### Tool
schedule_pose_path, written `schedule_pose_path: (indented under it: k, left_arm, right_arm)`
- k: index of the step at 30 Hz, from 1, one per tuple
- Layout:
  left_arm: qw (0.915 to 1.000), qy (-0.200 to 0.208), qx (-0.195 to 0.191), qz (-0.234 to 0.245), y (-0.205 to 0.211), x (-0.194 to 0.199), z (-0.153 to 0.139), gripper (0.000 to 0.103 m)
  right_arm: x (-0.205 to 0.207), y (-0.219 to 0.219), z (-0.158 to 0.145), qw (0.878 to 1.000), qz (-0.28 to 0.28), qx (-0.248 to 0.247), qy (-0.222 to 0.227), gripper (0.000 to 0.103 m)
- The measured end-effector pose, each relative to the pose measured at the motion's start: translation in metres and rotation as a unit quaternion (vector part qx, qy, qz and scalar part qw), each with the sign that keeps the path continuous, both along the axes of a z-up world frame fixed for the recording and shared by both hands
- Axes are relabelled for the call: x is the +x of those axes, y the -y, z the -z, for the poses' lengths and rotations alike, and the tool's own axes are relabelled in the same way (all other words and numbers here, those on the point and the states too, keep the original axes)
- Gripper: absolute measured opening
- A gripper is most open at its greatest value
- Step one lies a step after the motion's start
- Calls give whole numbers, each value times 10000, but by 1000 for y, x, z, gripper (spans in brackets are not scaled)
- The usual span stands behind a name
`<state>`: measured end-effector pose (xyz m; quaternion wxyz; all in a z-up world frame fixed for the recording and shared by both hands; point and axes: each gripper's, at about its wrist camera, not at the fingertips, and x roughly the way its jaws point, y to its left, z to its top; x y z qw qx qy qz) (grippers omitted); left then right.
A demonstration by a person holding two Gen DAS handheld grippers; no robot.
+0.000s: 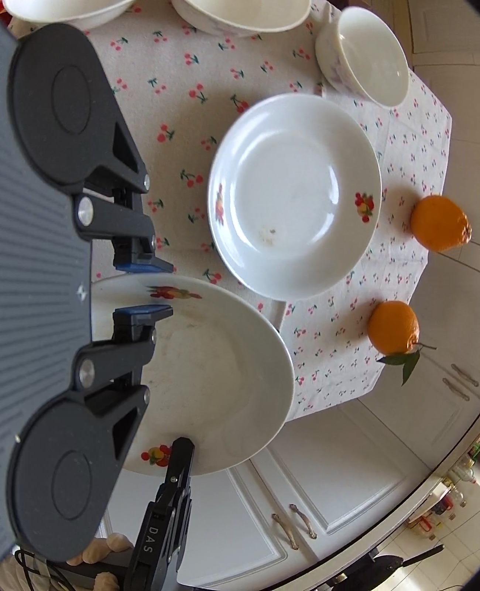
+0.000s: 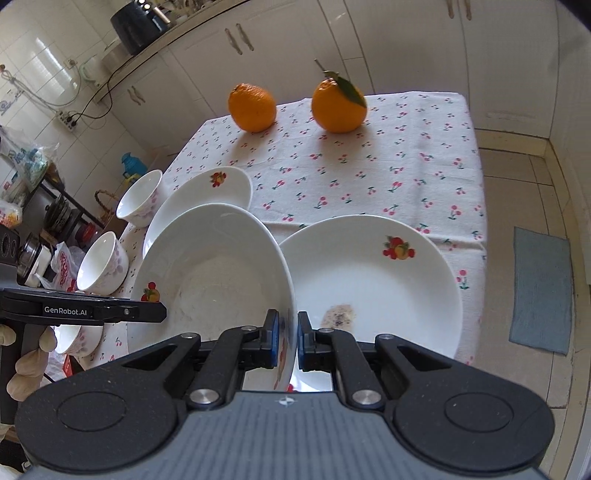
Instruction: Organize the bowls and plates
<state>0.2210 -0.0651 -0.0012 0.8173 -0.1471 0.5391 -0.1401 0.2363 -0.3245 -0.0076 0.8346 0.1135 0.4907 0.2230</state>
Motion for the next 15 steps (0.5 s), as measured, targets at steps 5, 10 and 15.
schedule_pose_path:
  k: [5,10,15]
  left_arm:
    - [9997,39,47,230,29,21,2,13]
    - [9992,71,114,373,51,40,6,13]
    - [9986,23,191,494,68,53,17,14]
  right_arm:
    - [1,27,3,9994,349,-30,16,12]
    - [3,50,10,9979,649,17,-19,12]
    - [8,64,20,9963,852,46,-78,12]
